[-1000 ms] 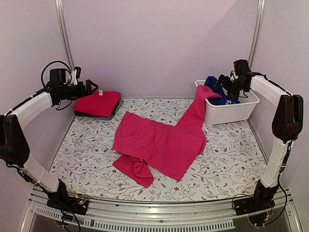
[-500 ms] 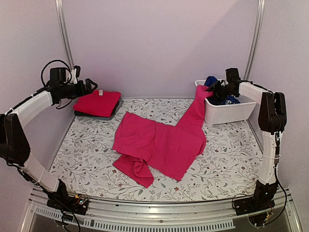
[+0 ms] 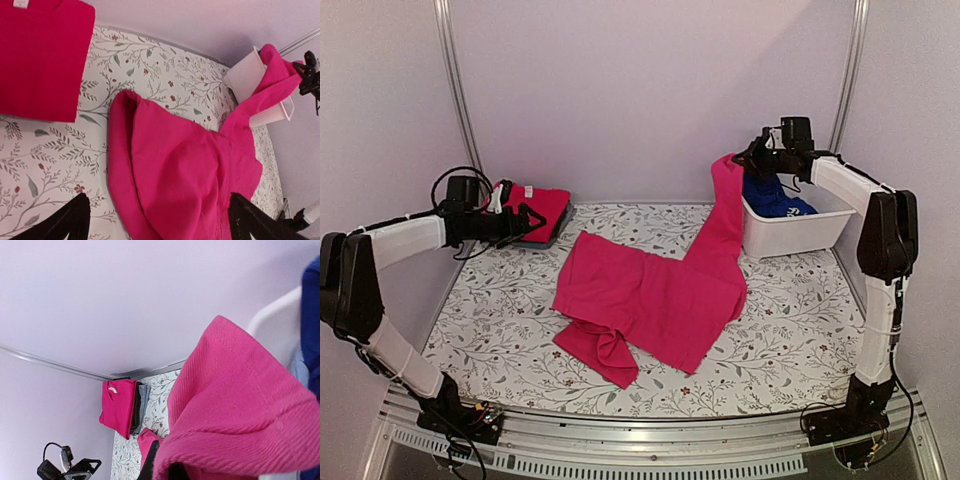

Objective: Fold and stack the mixed laundry pile
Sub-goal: Pick up the crumpled trousers from the center of the board.

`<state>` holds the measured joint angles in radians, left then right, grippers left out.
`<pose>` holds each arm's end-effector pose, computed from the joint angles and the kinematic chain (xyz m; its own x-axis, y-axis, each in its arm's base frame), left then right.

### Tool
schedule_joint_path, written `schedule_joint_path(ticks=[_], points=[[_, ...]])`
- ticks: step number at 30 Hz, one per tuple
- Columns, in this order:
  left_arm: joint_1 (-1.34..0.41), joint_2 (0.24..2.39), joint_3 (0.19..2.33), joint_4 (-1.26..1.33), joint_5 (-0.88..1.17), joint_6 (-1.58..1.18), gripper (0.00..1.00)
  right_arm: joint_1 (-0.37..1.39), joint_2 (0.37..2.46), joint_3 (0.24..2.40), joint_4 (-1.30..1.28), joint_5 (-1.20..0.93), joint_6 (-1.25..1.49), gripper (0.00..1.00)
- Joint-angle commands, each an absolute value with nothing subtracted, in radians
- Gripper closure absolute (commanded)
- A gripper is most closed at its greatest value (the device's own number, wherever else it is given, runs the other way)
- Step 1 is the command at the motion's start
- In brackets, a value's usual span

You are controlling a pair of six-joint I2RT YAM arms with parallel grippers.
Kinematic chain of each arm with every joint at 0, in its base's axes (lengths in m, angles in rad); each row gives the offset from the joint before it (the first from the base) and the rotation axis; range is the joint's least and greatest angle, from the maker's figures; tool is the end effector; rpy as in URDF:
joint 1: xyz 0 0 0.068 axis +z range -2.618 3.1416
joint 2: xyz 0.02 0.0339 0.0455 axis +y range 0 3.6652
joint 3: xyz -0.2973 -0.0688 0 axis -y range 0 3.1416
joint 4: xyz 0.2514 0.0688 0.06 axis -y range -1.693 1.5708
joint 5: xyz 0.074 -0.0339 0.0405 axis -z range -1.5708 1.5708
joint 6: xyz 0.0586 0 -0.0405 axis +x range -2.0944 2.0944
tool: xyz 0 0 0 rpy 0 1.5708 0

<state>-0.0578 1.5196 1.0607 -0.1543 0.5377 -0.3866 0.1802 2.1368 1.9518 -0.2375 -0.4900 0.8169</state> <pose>0.3561 -0.0507 0.2813 -0.7085 -0.2834 -0.6463 0.2166 0.7843 -0.5813 0.5383 0.1261 0.3256 -0.6993 0.5264 -0.4836 -0.1032 0.5951 0.7970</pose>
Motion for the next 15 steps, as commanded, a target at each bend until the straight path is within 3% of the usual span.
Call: schedule_joint_path(ticks=[1,12,14,15], points=[[-0.162,1.547,0.955,-0.126,0.606,-0.463,0.05,0.235,1.986,1.949,-0.186,-0.526,0.726,1.00],[-0.334,1.716,0.918,-0.191,0.550,-0.521,0.15,0.282,1.875,1.946,-0.230,-0.545,0.645,1.00],[-0.359,1.736,0.937,-0.225,0.545,-0.505,0.23,0.284,1.858,1.947,-0.249,-0.539,0.636,1.00],[-0.365,1.744,0.955,-0.247,0.553,-0.496,0.33,0.283,1.848,1.947,-0.258,-0.537,0.628,1.00]])
